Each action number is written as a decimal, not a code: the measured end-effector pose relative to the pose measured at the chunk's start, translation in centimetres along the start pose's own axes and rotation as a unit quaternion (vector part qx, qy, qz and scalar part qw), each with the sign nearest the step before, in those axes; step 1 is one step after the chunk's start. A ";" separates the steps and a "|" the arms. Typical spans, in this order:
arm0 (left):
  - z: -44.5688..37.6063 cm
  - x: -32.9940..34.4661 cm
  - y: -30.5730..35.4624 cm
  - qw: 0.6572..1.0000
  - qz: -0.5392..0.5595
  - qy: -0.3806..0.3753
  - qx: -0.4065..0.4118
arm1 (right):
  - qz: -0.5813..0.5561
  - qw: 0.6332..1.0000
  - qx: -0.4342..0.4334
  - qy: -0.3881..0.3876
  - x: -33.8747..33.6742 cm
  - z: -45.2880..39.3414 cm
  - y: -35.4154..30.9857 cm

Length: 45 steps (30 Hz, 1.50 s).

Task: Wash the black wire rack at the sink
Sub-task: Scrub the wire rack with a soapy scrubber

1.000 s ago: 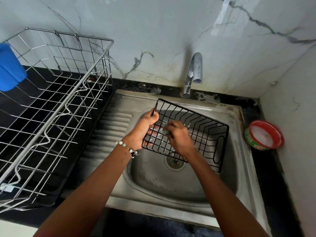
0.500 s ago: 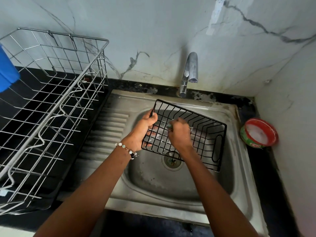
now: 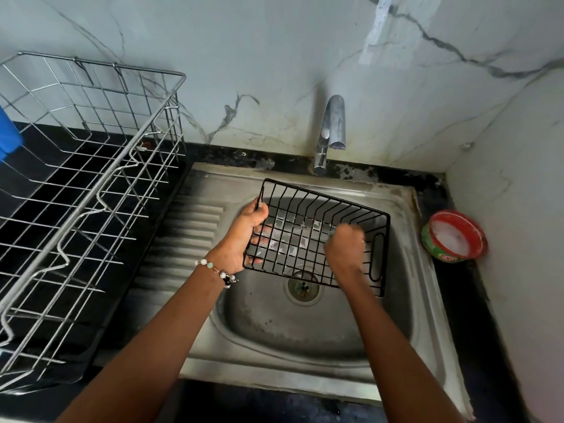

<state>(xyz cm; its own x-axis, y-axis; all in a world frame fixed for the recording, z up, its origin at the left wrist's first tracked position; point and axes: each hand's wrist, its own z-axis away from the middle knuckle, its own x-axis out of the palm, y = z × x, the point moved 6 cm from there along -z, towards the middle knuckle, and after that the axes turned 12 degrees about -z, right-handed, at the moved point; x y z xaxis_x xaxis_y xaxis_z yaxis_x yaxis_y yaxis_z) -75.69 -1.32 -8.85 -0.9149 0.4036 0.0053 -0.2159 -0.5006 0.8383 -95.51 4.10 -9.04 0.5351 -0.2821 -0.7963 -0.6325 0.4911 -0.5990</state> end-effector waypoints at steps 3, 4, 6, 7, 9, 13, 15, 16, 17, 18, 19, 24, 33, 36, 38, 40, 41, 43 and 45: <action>0.0 0.3 0.1 1.000 -0.003 0.006 -0.001 | -0.042 0.997 -0.047 -0.037 1.7 0.5 -2.7; 0.0 0.3 0.0 1.000 -0.011 0.011 -0.004 | -0.054 0.995 -0.074 -0.051 2.2 0.7 -3.5; 0.0 0.2 -0.2 1.000 -0.018 0.014 -0.007 | -0.061 0.984 -0.151 -0.078 2.8 1.4 -4.9; 0.0 0.2 -0.2 1.000 -0.018 0.012 -0.009 | -0.054 0.976 -0.189 -0.095 2.9 1.7 -5.1; 0.2 0.0 -0.3 1.000 -0.022 0.014 -0.012 | -0.048 0.964 -0.230 -0.123 2.8 1.8 -4.4; 0.2 -0.7 -0.2 1.000 0.011 0.009 -0.012 | 0.004 0.984 -0.161 -0.080 0.5 0.0 -0.3; 0.3 -0.6 -0.1 1.000 0.027 0.002 -0.015 | 0.033 0.995 -0.087 -0.032 -1.1 -0.7 1.4; 0.4 -0.5 -0.1 0.999 0.030 -0.001 -0.015 | 0.044 0.997 -0.063 -0.010 -1.6 -0.8 1.7; 0.3 -0.4 -0.1 0.999 0.030 -0.002 -0.015 | 0.048 0.998 -0.048 0.002 -1.7 -0.7 1.8; 0.4 -0.2 0.0 1.000 0.027 -0.002 -0.015 | 0.045 0.998 -0.045 0.008 -1.6 -0.5 1.5; 0.4 -0.1 0.1 1.000 0.025 -0.001 -0.015 | 0.033 0.998 -0.050 0.005 -1.1 -0.3 1.1; 0.3 0.7 0.4 1.000 0.001 0.010 -0.009 | -0.022 0.976 -0.185 -0.112 2.3 1.5 -2.5; 1.1 0.2 0.5 1.000 -0.009 0.004 -0.010 | 0.079 0.988 -0.115 -0.059 -1.1 -1.0 2.7; 1.0 0.4 0.4 1.000 0.008 -0.001 -0.011 | 0.058 0.995 -0.075 -0.020 -1.4 -0.7 2.1; 0.9 0.7 0.5 1.000 0.016 -0.001 -0.011 | 0.024 0.991 -0.115 -0.065 0.0 0.3 0.3; 0.9 0.7 0.7 1.000 0.002 0.005 -0.007 | -0.009 0.973 -0.184 -0.141 1.6 1.6 -1.2; 0.9 0.7 0.7 1.000 -0.003 0.006 -0.005 | -0.019 0.966 -0.201 -0.162 1.9 1.9 -1.4; 0.9 0.5 0.8 1.000 -0.008 0.012 -0.004 | -0.018 0.974 -0.178 -0.142 1.2 1.3 -0.5; 0.9 0.3 0.7 1.000 -0.003 0.014 -0.005 | 0.025 0.990 -0.112 -0.080 -0.5 0.4 1.1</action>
<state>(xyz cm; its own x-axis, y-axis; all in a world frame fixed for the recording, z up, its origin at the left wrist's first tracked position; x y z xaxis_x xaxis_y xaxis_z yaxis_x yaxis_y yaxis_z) -75.78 -0.88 -7.83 -0.9225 0.3857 -0.0156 -0.2252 -0.5049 0.8333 -96.24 5.10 -9.27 0.5708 -0.1191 -0.8124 -0.7591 0.3007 -0.5774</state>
